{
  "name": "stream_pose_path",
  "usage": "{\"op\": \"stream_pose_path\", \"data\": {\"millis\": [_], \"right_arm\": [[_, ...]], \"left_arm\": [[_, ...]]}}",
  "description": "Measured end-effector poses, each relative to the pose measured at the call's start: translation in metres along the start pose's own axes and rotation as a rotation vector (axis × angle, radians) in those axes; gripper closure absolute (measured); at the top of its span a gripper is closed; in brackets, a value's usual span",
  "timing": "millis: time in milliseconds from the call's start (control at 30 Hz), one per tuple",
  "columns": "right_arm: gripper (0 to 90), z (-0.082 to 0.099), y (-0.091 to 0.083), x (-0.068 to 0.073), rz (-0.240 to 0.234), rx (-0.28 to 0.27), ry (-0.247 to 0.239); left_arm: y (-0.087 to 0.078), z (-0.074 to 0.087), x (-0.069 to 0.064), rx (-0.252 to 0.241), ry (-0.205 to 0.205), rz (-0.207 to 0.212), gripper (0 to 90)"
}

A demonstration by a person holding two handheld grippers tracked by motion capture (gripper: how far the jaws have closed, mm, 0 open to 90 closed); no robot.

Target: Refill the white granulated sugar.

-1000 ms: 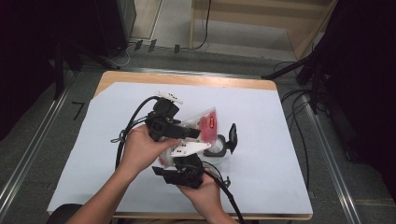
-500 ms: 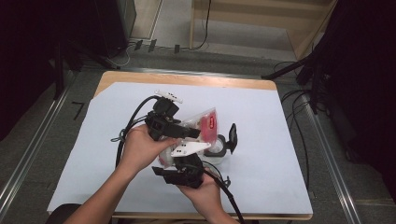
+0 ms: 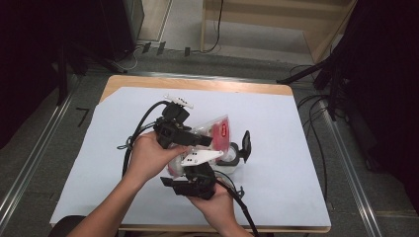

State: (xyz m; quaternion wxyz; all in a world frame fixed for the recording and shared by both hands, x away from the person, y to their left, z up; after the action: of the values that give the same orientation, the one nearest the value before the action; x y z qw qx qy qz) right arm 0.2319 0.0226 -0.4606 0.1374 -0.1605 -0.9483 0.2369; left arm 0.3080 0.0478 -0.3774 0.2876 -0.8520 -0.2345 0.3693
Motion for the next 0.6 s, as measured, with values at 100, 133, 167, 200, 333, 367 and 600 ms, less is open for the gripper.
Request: {"op": "stream_pose_path", "data": {"millis": [100, 133, 167, 200, 333, 367, 600], "right_arm": [[63.1, -0.0003, 0.0000, 0.0005, -0.002, 0.001, 0.000], [63.1, -0.0003, 0.0000, 0.0005, -0.002, 0.001, 0.000], [63.1, -0.0003, 0.0000, 0.0005, -0.002, 0.001, 0.000], [63.1, -0.0005, 0.0000, 0.0004, -0.004, 0.001, 0.000], [63.1, -0.0005, -0.0002, 0.0005, -0.005, 0.002, 0.001], [63.1, -0.0005, -0.0004, 0.0005, -0.004, 0.002, 0.000], [63.1, -0.0010, -0.0004, 0.0007, -0.004, 0.002, -0.002]], "left_arm": [[-0.0001, -0.0001, 0.0001, -0.004, -0.003, 0.001, 62.5], [-0.0002, -0.0002, 0.0003, -0.004, -0.002, 0.000, 62.3], [-0.0003, -0.0002, 0.0002, -0.005, -0.003, 0.001, 62.3], [-0.0004, -0.0003, 0.0000, -0.005, -0.002, -0.005, 62.2], [-0.0004, -0.0002, -0.0005, -0.003, -0.001, -0.008, 62.0], [-0.0002, -0.0003, -0.0007, -0.006, 0.001, -0.007, 61.9], [-0.0011, -0.0001, -0.0009, -0.003, 0.004, -0.007, 61.6]]}}
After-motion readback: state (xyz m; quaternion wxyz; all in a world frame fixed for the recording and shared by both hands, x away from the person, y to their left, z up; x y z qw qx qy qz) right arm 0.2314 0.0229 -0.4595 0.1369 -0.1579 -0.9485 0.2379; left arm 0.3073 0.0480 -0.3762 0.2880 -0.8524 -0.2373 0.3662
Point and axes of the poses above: each handheld gripper's, and its own axes: y roughly forward along the jaws, z roughly out of its underside, x roughly to its left, the point moved 6 cm from there along y, roughly forward along the jaws, and after that the axes turned 9 degrees about -y, right-handed, at the moved point
